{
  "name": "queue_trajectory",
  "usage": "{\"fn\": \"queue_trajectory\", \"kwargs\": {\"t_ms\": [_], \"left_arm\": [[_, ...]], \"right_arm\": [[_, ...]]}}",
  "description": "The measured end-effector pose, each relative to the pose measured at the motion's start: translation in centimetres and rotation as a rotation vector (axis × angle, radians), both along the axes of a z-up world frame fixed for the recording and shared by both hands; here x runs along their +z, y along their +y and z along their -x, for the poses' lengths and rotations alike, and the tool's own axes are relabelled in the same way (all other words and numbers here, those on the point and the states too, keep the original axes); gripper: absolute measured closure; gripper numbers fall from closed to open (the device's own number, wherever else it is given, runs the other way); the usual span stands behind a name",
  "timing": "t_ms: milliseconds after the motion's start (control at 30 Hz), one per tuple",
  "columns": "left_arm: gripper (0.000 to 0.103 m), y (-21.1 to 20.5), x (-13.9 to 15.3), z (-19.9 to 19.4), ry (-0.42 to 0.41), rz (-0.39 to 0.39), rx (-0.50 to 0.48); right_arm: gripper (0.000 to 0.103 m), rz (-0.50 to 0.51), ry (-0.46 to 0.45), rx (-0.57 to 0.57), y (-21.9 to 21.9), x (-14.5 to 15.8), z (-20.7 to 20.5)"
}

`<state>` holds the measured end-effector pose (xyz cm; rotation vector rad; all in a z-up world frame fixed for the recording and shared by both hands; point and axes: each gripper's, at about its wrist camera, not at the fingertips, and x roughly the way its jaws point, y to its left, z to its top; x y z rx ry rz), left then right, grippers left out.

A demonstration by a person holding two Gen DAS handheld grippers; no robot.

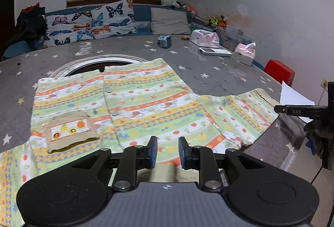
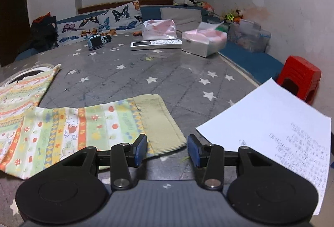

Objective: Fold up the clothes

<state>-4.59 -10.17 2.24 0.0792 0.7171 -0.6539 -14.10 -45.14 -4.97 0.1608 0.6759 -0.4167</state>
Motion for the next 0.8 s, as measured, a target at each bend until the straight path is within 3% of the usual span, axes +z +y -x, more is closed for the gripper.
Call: {"fn": "queue_trajectory", "kwargs": {"t_ms": [167,267,333,367,800], "left_arm": [[0.078,-1.1,-0.5,0.0,0.016,-0.016,-0.014],[0.078,-1.7,-0.7,0.0,0.027,-0.017,-0.023],[0.078,-2.1,-0.8,0.0,0.030,-0.017,-0.029],[0.078,-2.2,-0.8,0.0,0.033,-0.018,-0.034],[0.077,-6.8,-2.4,-0.1,0.051,-0.047,-0.144]], "right_arm": [[0.060,-0.021,-0.026,0.001,-0.3,-0.3,0.1],[0.075,-0.035,-0.040,0.002,-0.5,-0.3,0.1],[0.092,-0.063,-0.054,0.003,-0.6,-0.1,0.0],[0.094,-0.072,-0.062,0.001,-0.6,0.0,0.0],[0.096,-0.081,-0.159,0.047,-0.1,4.3,-0.8]]}}
